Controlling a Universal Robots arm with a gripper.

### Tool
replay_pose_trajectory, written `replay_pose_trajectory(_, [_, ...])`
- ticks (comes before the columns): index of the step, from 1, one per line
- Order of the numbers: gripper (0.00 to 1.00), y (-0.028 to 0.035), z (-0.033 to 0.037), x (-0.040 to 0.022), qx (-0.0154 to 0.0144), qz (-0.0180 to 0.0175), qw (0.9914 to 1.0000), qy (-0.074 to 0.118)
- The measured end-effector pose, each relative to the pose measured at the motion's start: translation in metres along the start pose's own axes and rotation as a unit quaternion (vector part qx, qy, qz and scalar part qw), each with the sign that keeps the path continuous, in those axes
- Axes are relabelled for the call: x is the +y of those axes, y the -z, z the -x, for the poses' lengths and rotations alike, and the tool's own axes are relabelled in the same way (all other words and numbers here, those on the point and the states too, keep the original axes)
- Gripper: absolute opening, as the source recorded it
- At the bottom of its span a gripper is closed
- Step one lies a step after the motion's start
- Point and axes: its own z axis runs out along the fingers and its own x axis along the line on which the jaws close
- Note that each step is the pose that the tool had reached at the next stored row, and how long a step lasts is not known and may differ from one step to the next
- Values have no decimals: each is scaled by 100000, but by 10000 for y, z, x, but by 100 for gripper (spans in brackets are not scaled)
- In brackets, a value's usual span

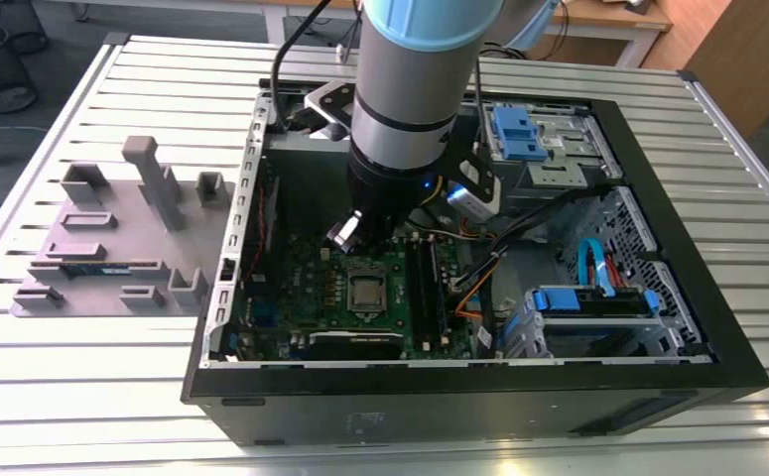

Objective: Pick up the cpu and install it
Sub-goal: 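Close the cpu cover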

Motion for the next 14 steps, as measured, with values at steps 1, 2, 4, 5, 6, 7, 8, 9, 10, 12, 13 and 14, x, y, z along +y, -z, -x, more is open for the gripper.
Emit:
replay_pose_trajectory(1, [11, 0, 0, 0, -1, -2, 100000, 2])
replay_pose_trajectory(2, [11, 0, -1, 0, -2, 0, 100000, 3])
replay_pose_trajectory(4, [11, 0, -1, 0, -2, 0, 100000, 2])
replay_pose_trajectory(5, [11, 0, -1, 0, 0, 1, 100000, 2])
replay_pose_trajectory(6, [11, 0, -65, 10, -1, 0, 100000, 3])
replay_pose_trajectory(7, [11, 0, -76, 12, -2, -1, 100000, 1])
replay_pose_trajectory(8, [11, 0, -76, 12, -2, 1, 100000, 2])
replay_pose_trajectory(9, [11, 0, -87, 14, -2, 0, 100000, 3])
replay_pose_trajectory(10, [11, 0, -98, 15, -3, -1, 100000, 1])
replay_pose_trajectory(12, [11, 0, -99, 15, -4, 1, 100000, 1])
replay_pose_trajectory(13, [11, 0, -99, 15, -2, -1, 100000, 3])
replay_pose_trajectory(14, [11, 0, -99, 16, -3, -1, 100000, 2])
